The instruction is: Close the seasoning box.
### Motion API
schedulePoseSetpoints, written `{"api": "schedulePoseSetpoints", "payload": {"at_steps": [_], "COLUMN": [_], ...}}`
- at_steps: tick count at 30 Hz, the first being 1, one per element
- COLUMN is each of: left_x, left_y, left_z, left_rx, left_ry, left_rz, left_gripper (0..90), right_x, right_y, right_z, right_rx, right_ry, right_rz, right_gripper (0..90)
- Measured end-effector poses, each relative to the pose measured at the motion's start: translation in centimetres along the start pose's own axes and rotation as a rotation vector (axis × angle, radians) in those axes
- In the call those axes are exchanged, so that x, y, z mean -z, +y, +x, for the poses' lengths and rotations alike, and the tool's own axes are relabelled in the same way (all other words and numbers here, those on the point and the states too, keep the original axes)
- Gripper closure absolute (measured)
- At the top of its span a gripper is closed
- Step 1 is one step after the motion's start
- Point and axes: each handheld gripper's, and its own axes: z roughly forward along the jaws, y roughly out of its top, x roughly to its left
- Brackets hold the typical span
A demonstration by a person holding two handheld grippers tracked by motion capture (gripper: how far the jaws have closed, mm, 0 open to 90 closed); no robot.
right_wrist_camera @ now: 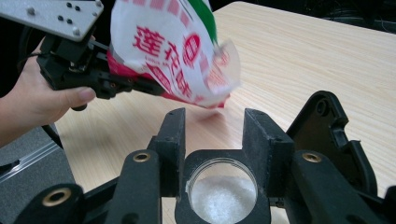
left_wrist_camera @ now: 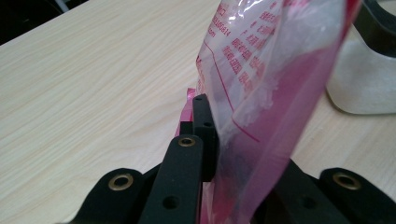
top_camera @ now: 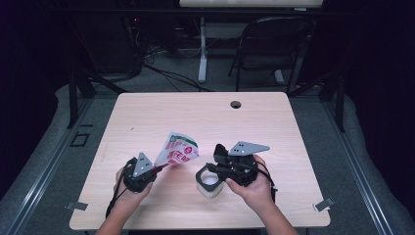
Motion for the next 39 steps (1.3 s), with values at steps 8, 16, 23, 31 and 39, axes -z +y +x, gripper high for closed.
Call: {"api": "schedulePoseSetpoints", "payload": {"at_steps": [8, 16, 23, 31, 39], "left_x": [1.6, 2.4, 2.4, 2.3, 1.9], "left_y": [-0.6, -1.6, -2.2, -3.0, -3.6], "left_z": [2.7, 4.7, 5.6, 6.3, 6.9], "left_rx": [0.132, 0.221, 0.26, 0.287, 0.319], "left_ry": [0.055, 0.107, 0.133, 0.153, 0.183], "left_rz": [-0.061, -0.072, -0.07, -0.052, -0.021], "left_gripper": [88.4, 88.5, 88.5, 88.4, 88.3], "right_x": [-0.2, -0.3, -0.4, -0.4, -0.5], "right_y": [-0.2, -0.2, -0.3, -0.3, -0.4], "right_z": [-0.2, -0.3, -0.3, -0.4, -0.4], "right_rx": [-0.015, -0.017, -0.017, -0.018, -0.017], "right_ry": [-0.002, -0.002, -0.001, -0.004, -0.003], "right_rz": [0.0, 0.005, 0.008, 0.009, 0.014], "right_gripper": [57.5, 57.5, 57.5, 57.5, 57.5]}}
